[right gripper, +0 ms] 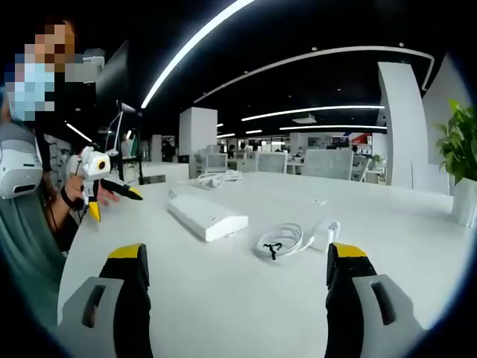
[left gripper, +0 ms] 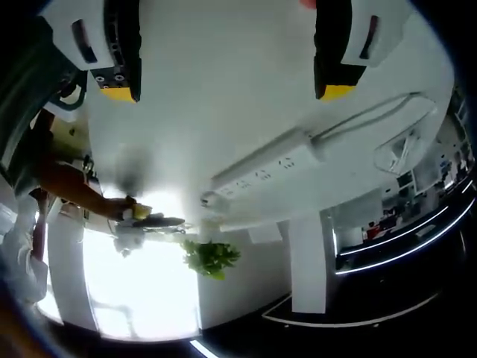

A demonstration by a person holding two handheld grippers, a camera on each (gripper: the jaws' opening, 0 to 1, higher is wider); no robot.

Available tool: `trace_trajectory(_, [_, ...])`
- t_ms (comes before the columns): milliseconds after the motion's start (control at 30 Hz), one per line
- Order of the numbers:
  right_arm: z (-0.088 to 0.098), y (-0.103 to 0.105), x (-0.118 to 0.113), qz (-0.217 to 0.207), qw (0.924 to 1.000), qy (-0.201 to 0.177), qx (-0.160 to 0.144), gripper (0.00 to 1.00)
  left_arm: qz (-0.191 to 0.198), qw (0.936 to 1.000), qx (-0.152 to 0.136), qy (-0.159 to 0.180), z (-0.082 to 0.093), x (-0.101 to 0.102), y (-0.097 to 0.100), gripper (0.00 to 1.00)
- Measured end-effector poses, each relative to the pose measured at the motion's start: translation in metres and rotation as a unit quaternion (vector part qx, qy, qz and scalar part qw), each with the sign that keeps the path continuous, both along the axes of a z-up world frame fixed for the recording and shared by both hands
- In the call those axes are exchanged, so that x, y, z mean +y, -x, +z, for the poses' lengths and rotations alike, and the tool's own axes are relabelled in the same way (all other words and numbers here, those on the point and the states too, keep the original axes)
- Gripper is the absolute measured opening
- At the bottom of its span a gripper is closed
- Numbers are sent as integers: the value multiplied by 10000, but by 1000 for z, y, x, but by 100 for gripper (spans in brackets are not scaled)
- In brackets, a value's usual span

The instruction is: Straighten the power strip on the desk, plug the charger into it

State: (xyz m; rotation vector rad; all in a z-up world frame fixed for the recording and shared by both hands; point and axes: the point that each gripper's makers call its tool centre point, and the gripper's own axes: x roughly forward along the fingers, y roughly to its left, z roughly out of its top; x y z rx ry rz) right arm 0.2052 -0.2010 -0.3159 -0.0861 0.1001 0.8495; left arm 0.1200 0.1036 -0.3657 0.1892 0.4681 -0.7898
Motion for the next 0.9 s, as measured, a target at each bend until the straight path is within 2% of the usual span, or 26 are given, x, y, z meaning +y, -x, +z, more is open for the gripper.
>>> trace_trajectory(500, [-5, -15, -5, -272, 9995, -61, 163, 100, 13, 10000, -1, 24, 0, 1, -1, 100])
trace_trajectory(900, [-6, -22, -7, -463, 9988, -46, 172, 100, 6, 10000, -16, 18, 2, 3, 4, 100])
